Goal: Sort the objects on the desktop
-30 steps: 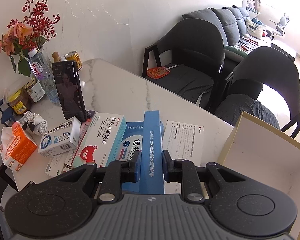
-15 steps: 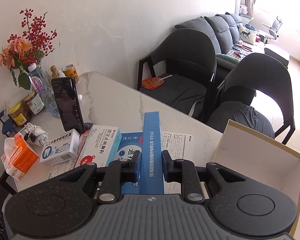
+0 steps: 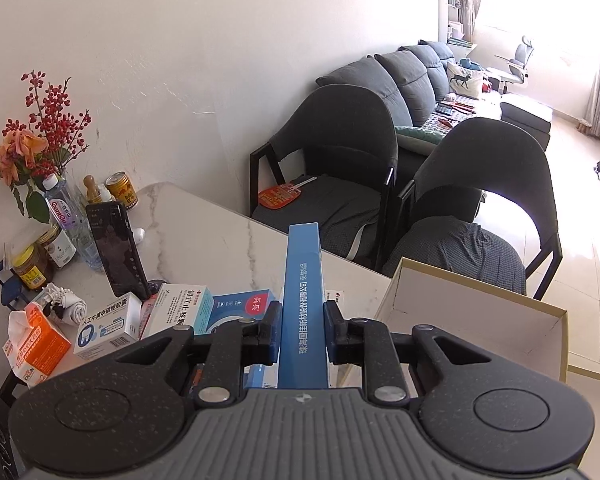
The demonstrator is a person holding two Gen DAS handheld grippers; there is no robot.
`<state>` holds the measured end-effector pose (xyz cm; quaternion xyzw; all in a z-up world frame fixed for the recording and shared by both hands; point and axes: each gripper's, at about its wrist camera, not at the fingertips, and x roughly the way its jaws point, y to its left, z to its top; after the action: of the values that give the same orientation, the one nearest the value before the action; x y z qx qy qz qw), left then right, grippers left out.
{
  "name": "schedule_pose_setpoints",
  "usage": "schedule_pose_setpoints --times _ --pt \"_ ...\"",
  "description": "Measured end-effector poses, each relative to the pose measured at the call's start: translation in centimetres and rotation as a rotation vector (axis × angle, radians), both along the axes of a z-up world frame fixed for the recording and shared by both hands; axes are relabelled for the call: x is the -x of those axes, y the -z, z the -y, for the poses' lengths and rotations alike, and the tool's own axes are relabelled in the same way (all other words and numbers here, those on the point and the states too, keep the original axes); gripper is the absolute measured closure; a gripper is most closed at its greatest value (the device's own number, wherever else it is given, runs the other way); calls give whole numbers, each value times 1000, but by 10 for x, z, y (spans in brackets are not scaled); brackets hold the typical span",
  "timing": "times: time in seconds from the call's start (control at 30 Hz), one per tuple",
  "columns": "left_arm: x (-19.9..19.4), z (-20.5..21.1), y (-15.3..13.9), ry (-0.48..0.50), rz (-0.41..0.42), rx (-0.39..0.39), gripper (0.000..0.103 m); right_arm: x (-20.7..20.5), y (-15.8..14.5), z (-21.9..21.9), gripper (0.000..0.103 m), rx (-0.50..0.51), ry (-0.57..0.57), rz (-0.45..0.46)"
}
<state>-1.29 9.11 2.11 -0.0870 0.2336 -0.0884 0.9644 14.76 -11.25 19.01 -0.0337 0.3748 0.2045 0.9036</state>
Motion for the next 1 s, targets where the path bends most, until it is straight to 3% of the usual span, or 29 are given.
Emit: schedule_pose_setpoints --times 0.4,1.0 --pt "-3 5 -1 12 -2 -8 0 -3 5 58 79 -18 109 -2" --pt "-11 10 3 27 -12 -7 0 -22 68 117 79 50 263 -96"
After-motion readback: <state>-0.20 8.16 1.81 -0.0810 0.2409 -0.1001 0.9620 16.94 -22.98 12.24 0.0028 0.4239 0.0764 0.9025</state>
